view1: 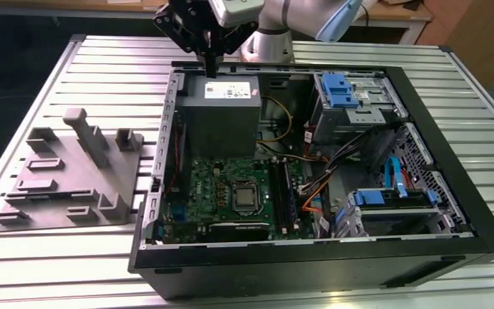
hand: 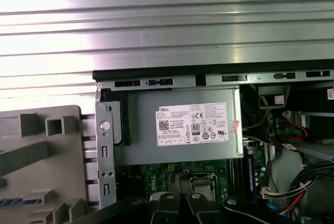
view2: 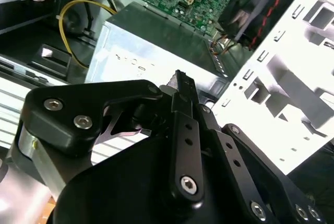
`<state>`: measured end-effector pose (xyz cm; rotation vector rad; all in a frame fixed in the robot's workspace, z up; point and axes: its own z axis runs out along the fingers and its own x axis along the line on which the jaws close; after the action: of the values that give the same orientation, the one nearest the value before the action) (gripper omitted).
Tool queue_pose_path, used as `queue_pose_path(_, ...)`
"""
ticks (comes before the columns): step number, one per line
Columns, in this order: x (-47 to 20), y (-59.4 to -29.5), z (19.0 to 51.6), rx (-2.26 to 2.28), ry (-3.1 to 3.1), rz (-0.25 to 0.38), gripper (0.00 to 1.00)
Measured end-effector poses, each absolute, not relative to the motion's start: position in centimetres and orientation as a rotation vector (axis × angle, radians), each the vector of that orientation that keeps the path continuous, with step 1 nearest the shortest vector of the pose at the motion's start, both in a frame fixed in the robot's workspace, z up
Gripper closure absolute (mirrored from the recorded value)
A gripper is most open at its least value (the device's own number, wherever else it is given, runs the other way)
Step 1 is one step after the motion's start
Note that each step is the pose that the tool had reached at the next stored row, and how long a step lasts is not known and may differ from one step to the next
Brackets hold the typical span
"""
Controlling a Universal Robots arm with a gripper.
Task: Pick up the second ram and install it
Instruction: 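Reach for the second ram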
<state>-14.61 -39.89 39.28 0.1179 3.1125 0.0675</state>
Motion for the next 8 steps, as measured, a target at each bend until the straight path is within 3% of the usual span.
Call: queue_pose_path(8, -16.1, -39.9, 39.2, 0.118, 3.112, 0.068, 0.9)
